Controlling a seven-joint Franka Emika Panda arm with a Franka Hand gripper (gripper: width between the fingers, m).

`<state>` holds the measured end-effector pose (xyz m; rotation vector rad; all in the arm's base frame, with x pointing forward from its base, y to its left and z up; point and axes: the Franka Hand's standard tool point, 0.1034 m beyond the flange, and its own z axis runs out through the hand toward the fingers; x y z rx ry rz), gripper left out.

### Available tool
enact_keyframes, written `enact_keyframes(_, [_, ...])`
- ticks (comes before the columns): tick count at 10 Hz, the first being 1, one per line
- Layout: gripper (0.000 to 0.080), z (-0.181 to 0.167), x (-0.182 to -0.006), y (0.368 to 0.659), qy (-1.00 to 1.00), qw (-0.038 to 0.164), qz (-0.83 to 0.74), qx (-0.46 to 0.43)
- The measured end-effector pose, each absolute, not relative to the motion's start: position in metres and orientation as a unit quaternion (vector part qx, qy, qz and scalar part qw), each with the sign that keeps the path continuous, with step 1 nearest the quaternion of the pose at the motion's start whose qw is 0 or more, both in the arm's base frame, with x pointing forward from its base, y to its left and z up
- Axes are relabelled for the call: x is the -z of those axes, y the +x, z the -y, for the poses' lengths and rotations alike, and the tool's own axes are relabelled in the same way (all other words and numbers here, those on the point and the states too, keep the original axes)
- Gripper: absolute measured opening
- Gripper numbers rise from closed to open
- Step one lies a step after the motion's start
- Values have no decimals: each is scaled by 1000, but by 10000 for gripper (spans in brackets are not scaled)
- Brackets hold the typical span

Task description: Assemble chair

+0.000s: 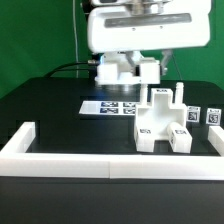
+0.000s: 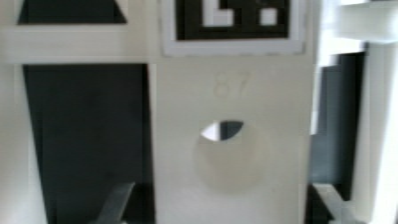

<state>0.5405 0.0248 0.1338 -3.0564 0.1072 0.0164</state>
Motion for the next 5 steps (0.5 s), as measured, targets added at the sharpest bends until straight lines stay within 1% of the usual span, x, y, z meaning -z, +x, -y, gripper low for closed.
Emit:
enact_keyframes(1, [289, -30, -132, 540, -999, 41, -30, -1])
enact_keyframes(5, [289, -28, -131, 540, -999, 41, -32, -2])
